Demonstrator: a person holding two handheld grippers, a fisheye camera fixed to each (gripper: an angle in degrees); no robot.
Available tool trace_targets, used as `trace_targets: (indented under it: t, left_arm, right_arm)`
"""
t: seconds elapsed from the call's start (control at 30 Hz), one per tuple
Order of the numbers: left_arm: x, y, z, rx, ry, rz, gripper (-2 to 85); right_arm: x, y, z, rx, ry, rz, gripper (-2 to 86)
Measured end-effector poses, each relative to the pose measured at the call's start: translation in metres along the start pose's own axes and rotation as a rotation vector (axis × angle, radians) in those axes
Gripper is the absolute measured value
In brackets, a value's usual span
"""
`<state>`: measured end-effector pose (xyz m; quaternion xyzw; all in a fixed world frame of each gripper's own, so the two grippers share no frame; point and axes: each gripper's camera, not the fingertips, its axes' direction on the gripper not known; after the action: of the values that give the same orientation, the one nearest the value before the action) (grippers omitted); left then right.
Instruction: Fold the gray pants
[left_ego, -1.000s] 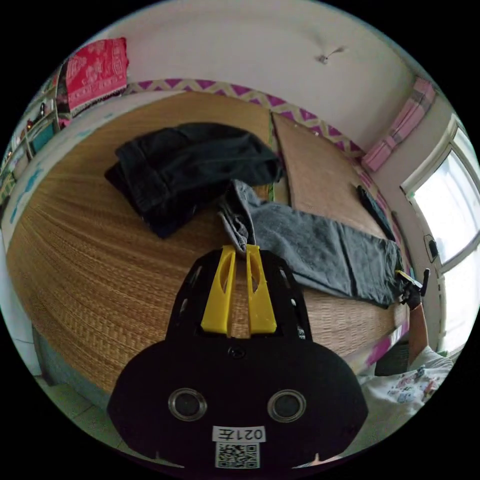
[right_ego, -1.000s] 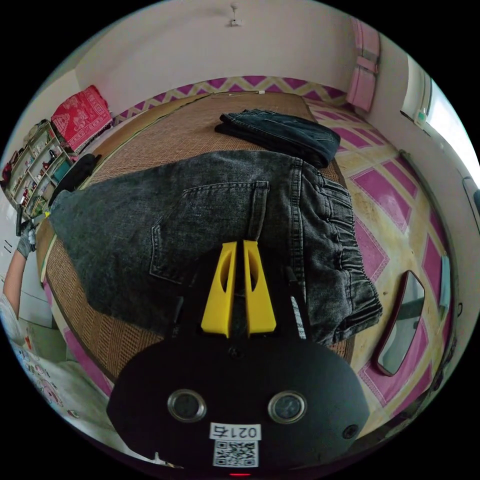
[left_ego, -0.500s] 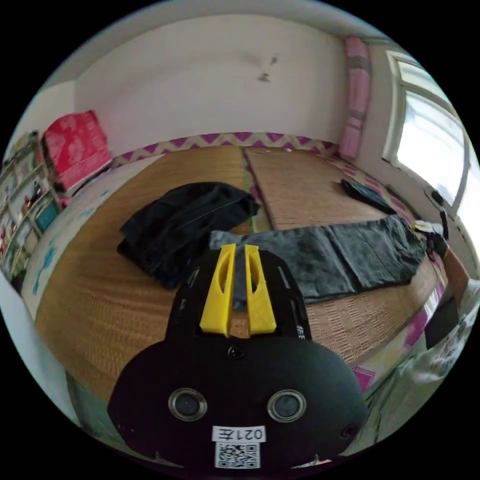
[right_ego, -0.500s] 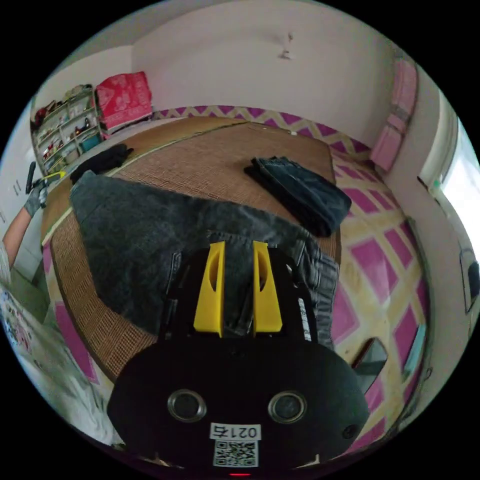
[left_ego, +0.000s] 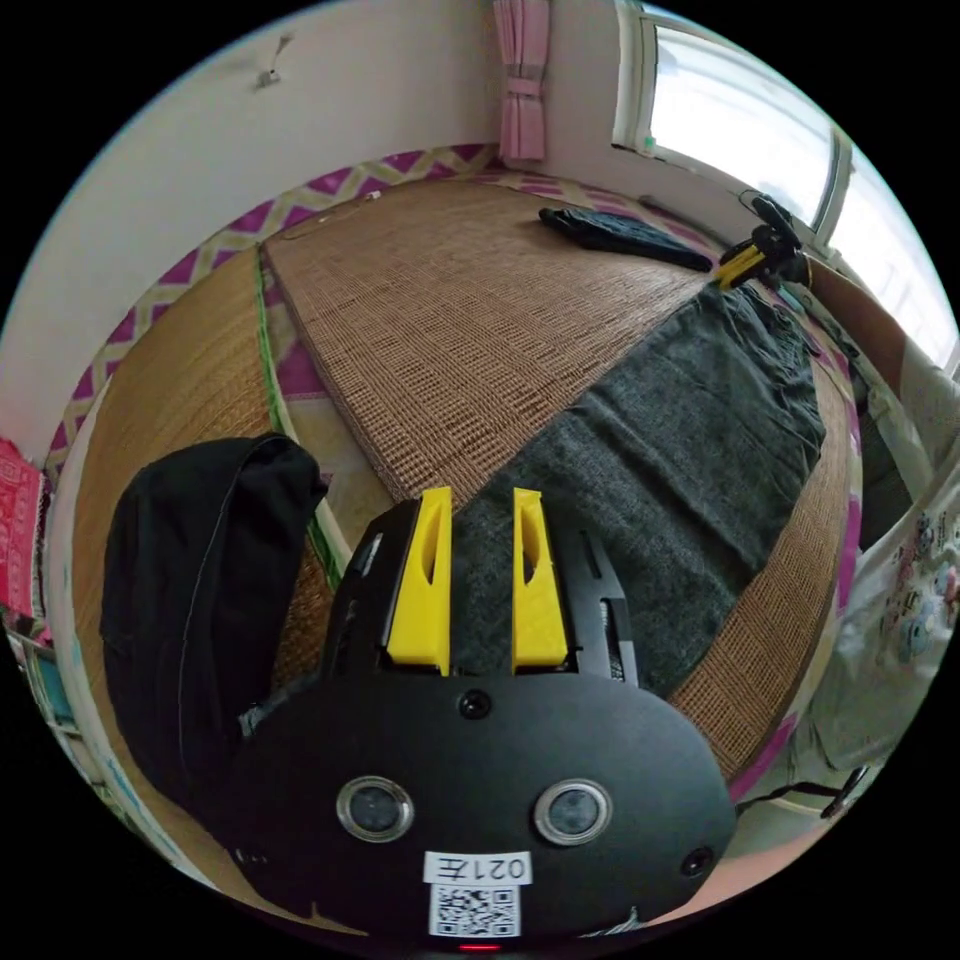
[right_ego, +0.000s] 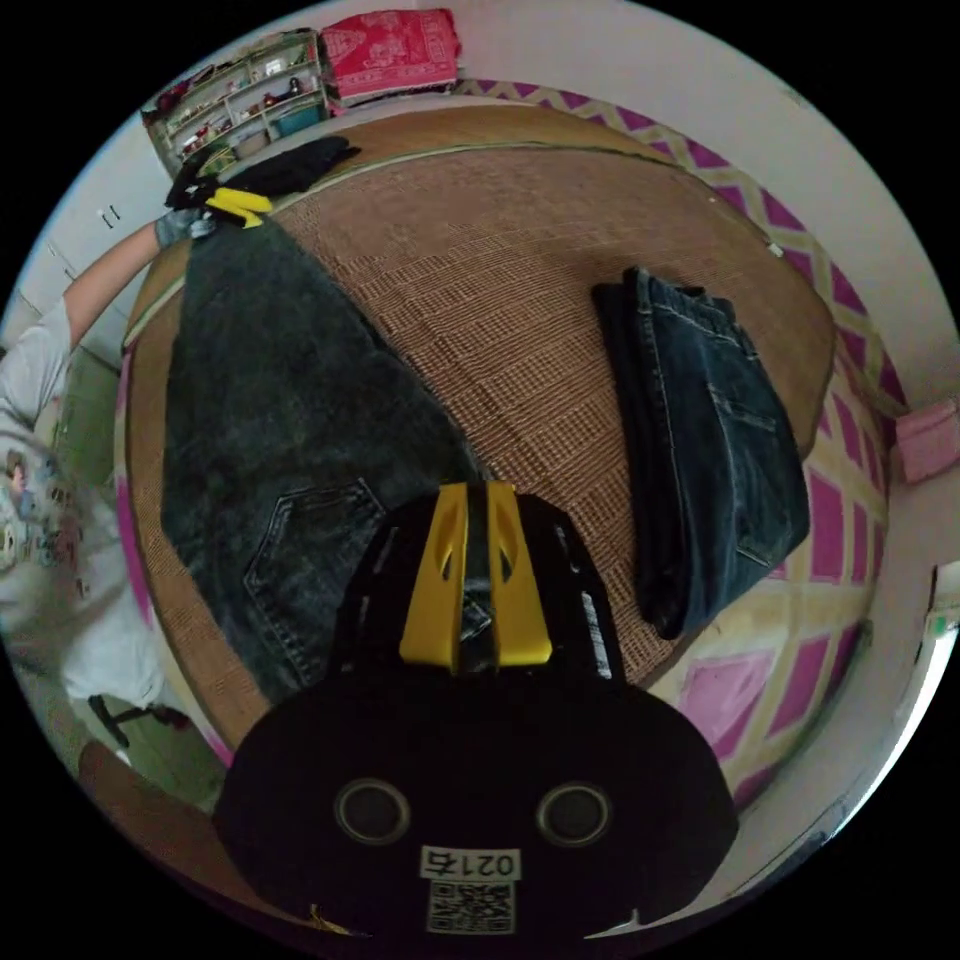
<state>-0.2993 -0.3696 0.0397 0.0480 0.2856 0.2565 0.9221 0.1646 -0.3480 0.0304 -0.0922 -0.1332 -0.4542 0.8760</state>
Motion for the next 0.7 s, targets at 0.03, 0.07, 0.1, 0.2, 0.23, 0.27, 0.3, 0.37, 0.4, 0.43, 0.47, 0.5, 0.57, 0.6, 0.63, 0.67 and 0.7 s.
trace_targets:
  t: [0.03,0.07,0.1,0.2,0.23,0.27,0.3,0.37,0.4,0.43,0.47,0.5,0.57,0.6,0.63,0.67,0.7]
  left_arm:
    - [-0.003,0.002,0.000,-0.012,0.015,-0.001,8.8]
    - [-0.006,0.004,-0.001,-0.029,0.023,-0.001,8.7]
    - [-0.007,0.006,0.000,-0.038,0.022,0.000,8.7]
    - [-0.010,0.013,-0.003,-0.050,0.045,-0.008,8.1]
    - [-0.011,0.016,-0.006,-0.043,0.053,-0.009,7.5]
    - [-0.010,0.018,-0.010,-0.034,0.056,-0.005,5.5]
    - [-0.009,0.019,-0.012,-0.031,0.059,-0.001,4.4]
    - [-0.004,0.025,-0.024,-0.006,0.040,0.022,0.2]
    - [-0.003,0.027,-0.027,0.002,0.035,0.028,-0.1]
    - [-0.001,0.031,-0.036,0.026,0.031,0.031,-0.5]
    - [0.000,0.037,-0.048,0.062,0.038,0.026,-0.7]
    - [0.000,0.040,-0.056,0.084,0.043,0.022,-0.8]
    - [0.002,0.056,-0.091,0.187,0.073,0.008,-0.9]
    - [0.003,0.062,-0.103,0.217,0.081,0.007,-0.9]
    - [0.008,0.074,-0.127,0.279,0.099,0.012,-1.0]
    - [0.016,0.089,-0.153,0.336,0.118,0.026,-1.0]
    - [0.021,0.097,-0.167,0.359,0.127,0.035,-1.0]
  right_arm:
    - [0.002,0.007,-0.009,0.033,-0.018,-0.014,0.9]
    - [0.003,0.010,-0.013,0.053,-0.030,-0.016,0.7]
    - [0.005,0.018,-0.022,0.093,-0.048,-0.020,0.2]
    - [0.004,0.035,-0.039,0.165,-0.059,-0.021,-0.2]
    - [0.002,0.041,-0.044,0.186,-0.059,-0.023,-0.3]
    - [0.001,0.043,-0.046,0.194,-0.056,-0.023,-0.3]
    - [-0.001,0.048,-0.050,0.207,-0.053,-0.025,-0.4]
    - [-0.005,0.056,-0.057,0.222,-0.048,-0.031,-0.4]
    - [-0.008,0.061,-0.062,0.234,-0.049,-0.033,-0.4]
    - [-0.010,0.067,-0.067,0.247,-0.058,-0.034,-0.4]
    - [-0.011,0.070,-0.070,0.254,-0.060,-0.034,-0.4]
    - [-0.014,0.077,-0.077,0.271,-0.061,-0.035,-0.5]
    - [-0.020,0.089,-0.089,0.300,-0.063,-0.041,-0.5]
    - [-0.027,0.100,-0.099,0.319,-0.064,-0.054,-0.5]
    - [-0.037,0.115,-0.110,0.347,-0.067,-0.066,-0.5]
    - [-0.043,0.123,-0.117,0.364,-0.069,-0.073,-0.5]
    - [-0.057,0.142,-0.129,0.397,-0.078,-0.091,-0.6]
